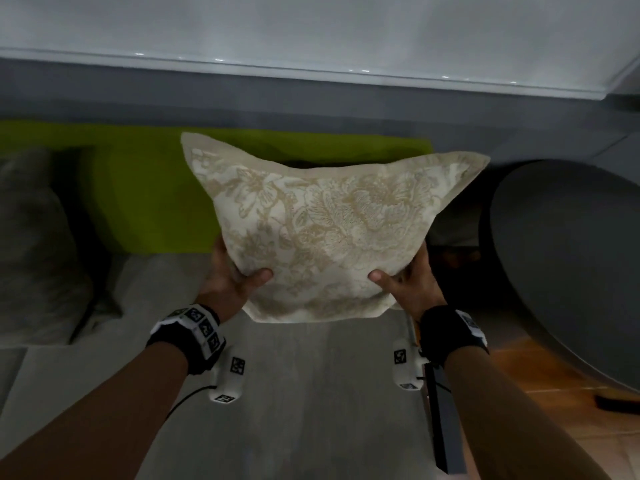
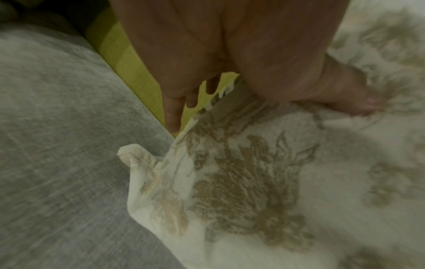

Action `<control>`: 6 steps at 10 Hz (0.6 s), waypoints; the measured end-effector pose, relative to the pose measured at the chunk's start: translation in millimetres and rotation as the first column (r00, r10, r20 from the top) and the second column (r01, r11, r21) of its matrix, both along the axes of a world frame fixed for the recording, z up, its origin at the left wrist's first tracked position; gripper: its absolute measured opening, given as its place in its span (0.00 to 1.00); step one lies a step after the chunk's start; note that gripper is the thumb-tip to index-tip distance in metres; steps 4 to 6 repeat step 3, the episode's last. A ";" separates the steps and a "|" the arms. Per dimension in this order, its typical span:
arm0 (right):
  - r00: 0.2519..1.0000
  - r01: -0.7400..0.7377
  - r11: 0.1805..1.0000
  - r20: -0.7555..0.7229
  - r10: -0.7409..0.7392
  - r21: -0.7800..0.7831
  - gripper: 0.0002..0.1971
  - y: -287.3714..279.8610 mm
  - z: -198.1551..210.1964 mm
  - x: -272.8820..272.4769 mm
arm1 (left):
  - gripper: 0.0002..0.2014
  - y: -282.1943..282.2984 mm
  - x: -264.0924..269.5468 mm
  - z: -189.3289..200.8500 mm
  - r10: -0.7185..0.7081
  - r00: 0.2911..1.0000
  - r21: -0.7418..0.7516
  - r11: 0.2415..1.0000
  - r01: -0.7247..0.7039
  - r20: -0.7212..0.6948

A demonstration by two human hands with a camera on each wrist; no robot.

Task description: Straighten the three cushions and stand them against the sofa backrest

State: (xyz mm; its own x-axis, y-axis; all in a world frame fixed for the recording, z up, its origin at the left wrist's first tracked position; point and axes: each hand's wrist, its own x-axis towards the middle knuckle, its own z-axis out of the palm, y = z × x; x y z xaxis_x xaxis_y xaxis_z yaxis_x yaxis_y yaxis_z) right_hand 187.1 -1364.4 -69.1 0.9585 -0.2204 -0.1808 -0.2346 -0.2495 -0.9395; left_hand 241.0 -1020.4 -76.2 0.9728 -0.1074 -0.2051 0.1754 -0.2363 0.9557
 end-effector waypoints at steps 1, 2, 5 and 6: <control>0.996 0.083 0.995 -0.022 -0.084 -0.063 0.57 13.0 11.4 -22.1 | 0.60 6.4 -15.1 15.5 0.054 0.996 -0.001 0.999 -0.054 -0.071; 0.995 0.071 0.994 -0.068 -0.076 -0.078 0.55 24.9 13.6 -36.3 | 0.56 8.6 -24.4 33.8 0.027 0.995 -0.044 0.999 -0.031 -0.099; 0.981 0.085 0.995 -0.172 -0.093 -0.056 0.61 28.2 18.9 -55.3 | 0.68 22.6 -38.5 47.7 0.095 0.980 0.007 0.995 -0.096 -0.177; 0.981 0.085 0.995 -0.172 -0.093 -0.056 0.61 28.2 18.9 -55.3 | 0.68 22.6 -38.5 47.7 0.095 0.980 0.007 0.995 -0.096 -0.177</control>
